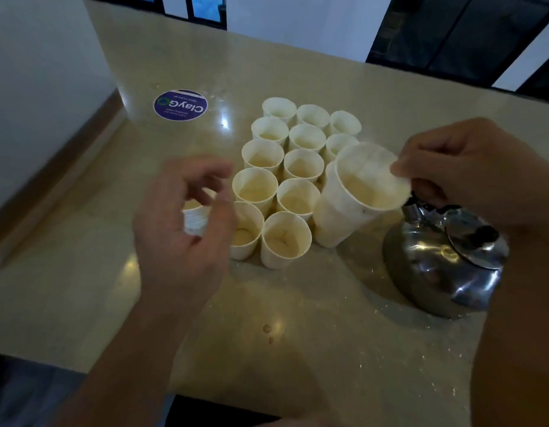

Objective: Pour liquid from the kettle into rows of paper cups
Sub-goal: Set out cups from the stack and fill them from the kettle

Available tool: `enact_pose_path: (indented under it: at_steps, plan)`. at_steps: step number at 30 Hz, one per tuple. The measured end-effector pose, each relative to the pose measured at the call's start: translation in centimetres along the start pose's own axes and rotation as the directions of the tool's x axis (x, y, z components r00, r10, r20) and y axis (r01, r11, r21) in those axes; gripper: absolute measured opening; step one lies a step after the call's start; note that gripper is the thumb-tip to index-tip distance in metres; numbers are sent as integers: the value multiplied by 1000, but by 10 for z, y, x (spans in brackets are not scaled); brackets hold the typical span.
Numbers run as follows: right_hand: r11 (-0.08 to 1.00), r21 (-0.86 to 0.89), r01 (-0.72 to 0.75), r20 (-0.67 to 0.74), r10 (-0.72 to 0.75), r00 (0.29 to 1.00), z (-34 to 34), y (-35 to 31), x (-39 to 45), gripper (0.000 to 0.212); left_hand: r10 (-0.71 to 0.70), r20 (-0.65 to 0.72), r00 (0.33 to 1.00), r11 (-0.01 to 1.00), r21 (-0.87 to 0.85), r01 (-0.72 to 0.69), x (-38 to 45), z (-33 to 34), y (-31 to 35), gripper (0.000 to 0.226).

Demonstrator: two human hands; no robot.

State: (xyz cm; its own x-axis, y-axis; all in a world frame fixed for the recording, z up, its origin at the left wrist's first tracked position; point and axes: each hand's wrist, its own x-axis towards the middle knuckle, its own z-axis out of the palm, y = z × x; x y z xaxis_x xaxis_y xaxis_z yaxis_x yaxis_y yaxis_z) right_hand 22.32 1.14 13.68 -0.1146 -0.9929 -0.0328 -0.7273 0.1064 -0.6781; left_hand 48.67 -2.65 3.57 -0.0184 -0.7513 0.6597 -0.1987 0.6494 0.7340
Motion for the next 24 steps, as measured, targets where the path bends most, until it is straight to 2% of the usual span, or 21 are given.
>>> enact_pose_path:
  at_steps: [2, 3, 5, 6, 10, 12, 13, 17, 24]
  plan:
    - [997, -28, -70, 97, 73, 993, -4, 12, -7, 39, -82, 192, 978, 995, -34, 90, -6, 13, 20, 28]
    - [994, -28, -105, 136, 108, 985, -4, 18, -10, 35, -150, 310, 939, 986, -25, 166, -10, 20, 28, 30]
    - [986, -70, -150, 200, 161, 966, -2, 33, -14, 27, -297, 525, 798, 946, 51, 319, -22, 34, 35, 31]
    - [979, -105, -172, 232, 192, 954, 1, 41, -16, 27, -347, 580, 737, 926, 87, 368, -30, 40, 34, 30]
    - [949, -174, -261, 303, 304, 903, 20, 72, -20, 25, -478, 647, 594, 860, 208, 465, -59, 57, 19, 17]
    - [940, -151, -305, 305, 337, 891, 30, 85, -20, 25, -541, 674, 503, 825, 308, 474, -71, 63, 10, 21]
    - [939, -129, -318, 307, 342, 888, 34, 90, -20, 25, -554, 682, 478, 820, 345, 457, -77, 67, 7, 25]
    - [945, -67, -319, 327, 323, 888, 44, 99, -14, 27, -579, 686, 440, 806, 399, 438, -86, 74, 2, 35]
    - [948, 30, -317, 315, 292, 903, 57, 103, -6, 27, -622, 611, 490, 783, 465, 414, -83, 73, 2, 46]
